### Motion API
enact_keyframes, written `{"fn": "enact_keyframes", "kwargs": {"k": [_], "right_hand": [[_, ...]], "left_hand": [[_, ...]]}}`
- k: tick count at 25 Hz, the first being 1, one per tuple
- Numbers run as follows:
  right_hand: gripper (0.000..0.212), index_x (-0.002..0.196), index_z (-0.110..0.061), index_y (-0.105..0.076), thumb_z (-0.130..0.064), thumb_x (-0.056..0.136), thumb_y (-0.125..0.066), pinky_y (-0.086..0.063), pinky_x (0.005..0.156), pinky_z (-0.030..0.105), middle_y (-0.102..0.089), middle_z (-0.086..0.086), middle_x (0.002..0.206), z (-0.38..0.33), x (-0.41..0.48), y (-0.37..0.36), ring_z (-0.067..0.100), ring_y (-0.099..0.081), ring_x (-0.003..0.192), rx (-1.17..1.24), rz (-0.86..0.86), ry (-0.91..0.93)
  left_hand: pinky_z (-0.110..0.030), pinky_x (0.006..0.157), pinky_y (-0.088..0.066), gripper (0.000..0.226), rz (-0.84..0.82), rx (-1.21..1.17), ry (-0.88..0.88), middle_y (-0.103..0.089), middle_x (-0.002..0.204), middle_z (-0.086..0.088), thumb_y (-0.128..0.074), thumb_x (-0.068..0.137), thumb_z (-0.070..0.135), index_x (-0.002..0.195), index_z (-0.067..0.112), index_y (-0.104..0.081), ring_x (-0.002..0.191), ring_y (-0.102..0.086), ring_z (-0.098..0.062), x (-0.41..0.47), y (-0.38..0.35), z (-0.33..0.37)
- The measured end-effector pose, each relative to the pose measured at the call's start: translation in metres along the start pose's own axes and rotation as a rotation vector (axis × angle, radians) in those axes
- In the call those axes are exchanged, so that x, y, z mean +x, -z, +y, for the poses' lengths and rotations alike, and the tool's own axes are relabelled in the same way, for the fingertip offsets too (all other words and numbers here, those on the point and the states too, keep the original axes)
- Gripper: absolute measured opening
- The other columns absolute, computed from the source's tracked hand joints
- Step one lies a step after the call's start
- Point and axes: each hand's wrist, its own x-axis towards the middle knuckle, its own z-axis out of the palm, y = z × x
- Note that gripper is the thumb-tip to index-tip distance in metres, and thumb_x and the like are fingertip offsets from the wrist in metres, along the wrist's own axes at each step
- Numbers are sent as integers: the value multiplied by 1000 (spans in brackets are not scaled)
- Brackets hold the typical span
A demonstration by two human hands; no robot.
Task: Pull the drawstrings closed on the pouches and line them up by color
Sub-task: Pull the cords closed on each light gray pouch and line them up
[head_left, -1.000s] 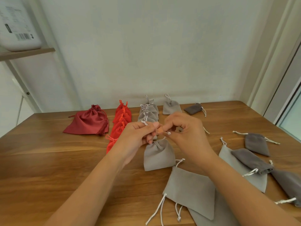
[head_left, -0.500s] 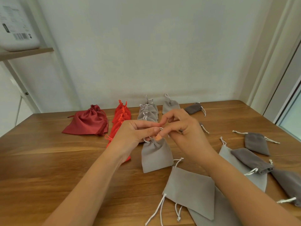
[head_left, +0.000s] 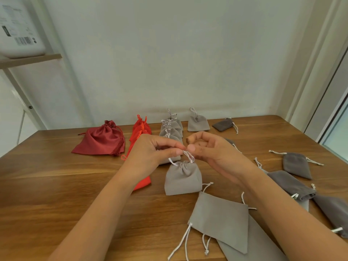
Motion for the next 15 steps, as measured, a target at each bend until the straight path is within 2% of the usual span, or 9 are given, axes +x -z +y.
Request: {"fn": "enact_keyframes", "kwargs": {"k": [3,5,8,10,12,15], "right_hand": [[36,101,-14,-63,-22,68,-77,-50,90,28,-69,2,90,3,2,1,14,-65,89,-131,-6,2],[34,97,-15,-64,-25,68,-77,-51,88,30,-69,3,85,3,1,-4,15,-65,84,-197,14,5],[20,90,-14,-67,-24,74,-76,-50,71,26,-65,3,69,2,0,-7,15,-60,67,-296,130,44],[9,85,-16,-70,-20,78,-75,-46,58,16,-61,-5,56,2,0,-8,6,-53,54,-322,213,64],[5,83,-19,-73,-17,78,-75,-42,51,12,-58,-9,49,2,-2,-8,1,-48,46,-294,267,67],[11,89,-17,-75,-10,80,-72,-50,61,13,-70,0,62,-1,-4,-8,6,-62,57,-197,282,72]], "left_hand": [[-19,81,-53,13,13,42,-17,-76,84,2,-72,76,4,88,9,-77,87,-71,-11,0,1,-1],[-15,80,-51,14,20,58,-25,-75,84,5,-73,76,5,87,12,-77,87,-70,-7,-1,0,1],[-11,80,-49,19,59,139,-26,-74,85,14,-74,77,8,87,24,-76,88,-68,0,-2,-3,1],[-12,82,-49,24,69,170,-24,-74,87,16,-72,80,9,90,30,-74,90,-67,2,-3,-5,-1],[-13,84,-49,26,58,194,-45,-73,90,16,-70,83,8,95,31,-73,92,-67,2,-3,-8,-2],[-11,83,-49,27,72,210,-73,-72,91,19,-69,84,9,97,32,-72,92,-66,4,-3,-9,-2]]}}
